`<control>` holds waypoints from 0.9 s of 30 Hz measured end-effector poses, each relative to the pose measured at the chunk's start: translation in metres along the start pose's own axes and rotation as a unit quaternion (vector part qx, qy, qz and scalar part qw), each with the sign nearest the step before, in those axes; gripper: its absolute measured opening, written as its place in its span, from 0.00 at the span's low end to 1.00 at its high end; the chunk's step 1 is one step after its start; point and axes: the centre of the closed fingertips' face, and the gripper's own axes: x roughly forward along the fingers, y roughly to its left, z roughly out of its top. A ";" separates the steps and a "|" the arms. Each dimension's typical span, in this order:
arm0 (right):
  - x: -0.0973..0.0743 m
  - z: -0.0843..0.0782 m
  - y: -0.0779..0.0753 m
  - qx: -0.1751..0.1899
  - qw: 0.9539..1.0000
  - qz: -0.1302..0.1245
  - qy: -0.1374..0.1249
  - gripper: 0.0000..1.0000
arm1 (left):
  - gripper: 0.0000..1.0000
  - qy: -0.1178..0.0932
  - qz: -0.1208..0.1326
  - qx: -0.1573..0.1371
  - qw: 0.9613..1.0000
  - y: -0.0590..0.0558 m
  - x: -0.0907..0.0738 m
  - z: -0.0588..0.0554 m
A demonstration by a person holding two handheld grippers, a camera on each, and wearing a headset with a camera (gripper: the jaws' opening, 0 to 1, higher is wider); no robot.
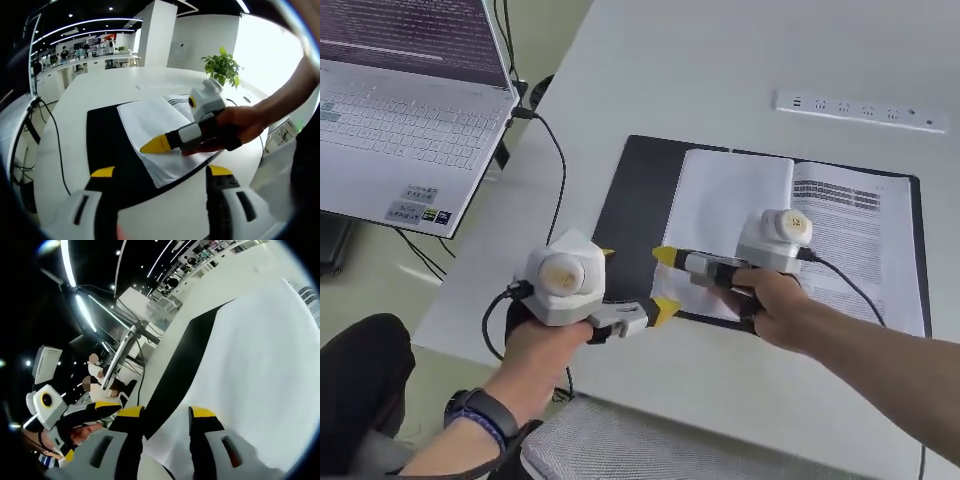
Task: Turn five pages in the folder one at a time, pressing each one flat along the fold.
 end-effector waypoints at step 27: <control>-0.119 0.056 -0.002 -0.029 0.993 -0.036 -0.105 0.34 | 0.04 0.057 -0.048 0.049 0.996 -0.009 0.065 -0.019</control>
